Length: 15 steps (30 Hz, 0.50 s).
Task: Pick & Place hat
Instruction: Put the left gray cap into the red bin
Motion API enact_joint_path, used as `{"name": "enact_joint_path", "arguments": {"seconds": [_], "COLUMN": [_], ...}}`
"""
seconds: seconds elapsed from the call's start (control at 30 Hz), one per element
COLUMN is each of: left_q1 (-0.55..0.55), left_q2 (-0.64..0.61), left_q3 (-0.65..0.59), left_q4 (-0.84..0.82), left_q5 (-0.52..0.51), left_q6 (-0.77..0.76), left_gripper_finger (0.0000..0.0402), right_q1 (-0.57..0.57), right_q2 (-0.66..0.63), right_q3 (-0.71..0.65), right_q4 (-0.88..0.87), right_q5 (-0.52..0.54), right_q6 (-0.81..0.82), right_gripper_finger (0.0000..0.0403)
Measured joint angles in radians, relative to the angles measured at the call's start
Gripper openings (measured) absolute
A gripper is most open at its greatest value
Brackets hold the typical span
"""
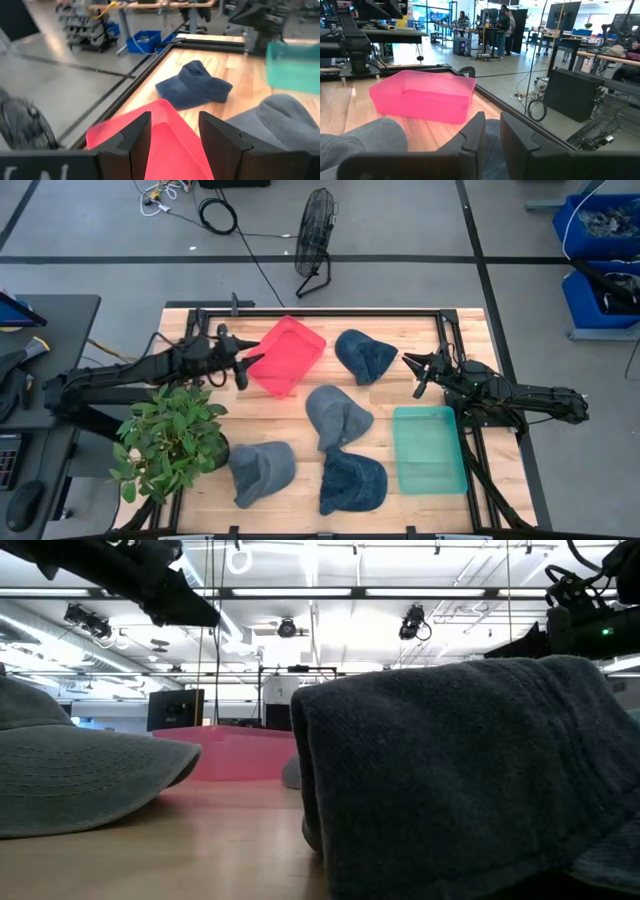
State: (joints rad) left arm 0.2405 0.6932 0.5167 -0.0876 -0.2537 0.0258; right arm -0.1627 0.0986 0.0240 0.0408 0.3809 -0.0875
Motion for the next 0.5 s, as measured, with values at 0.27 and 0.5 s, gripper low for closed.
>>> {"name": "enact_joint_path", "arguments": {"seconds": [0.27,0.5], "left_q1": [0.08,0.112], "left_q2": [0.06,0.111], "left_q3": [0.001,0.001], "left_q4": [-0.051,-0.061], "left_q5": [-0.006,0.076], "left_q6": [-0.062,-0.087], "left_gripper_finger": [0.017,0.017], "right_q1": [0.0,0.0], "right_q2": [0.0,0.0], "right_q3": [0.0,0.0], "right_q4": [0.0,0.0], "right_q5": [0.0,0.0], "right_q6": [0.0,0.0], "right_gripper_finger": [0.0063,0.0063]}}
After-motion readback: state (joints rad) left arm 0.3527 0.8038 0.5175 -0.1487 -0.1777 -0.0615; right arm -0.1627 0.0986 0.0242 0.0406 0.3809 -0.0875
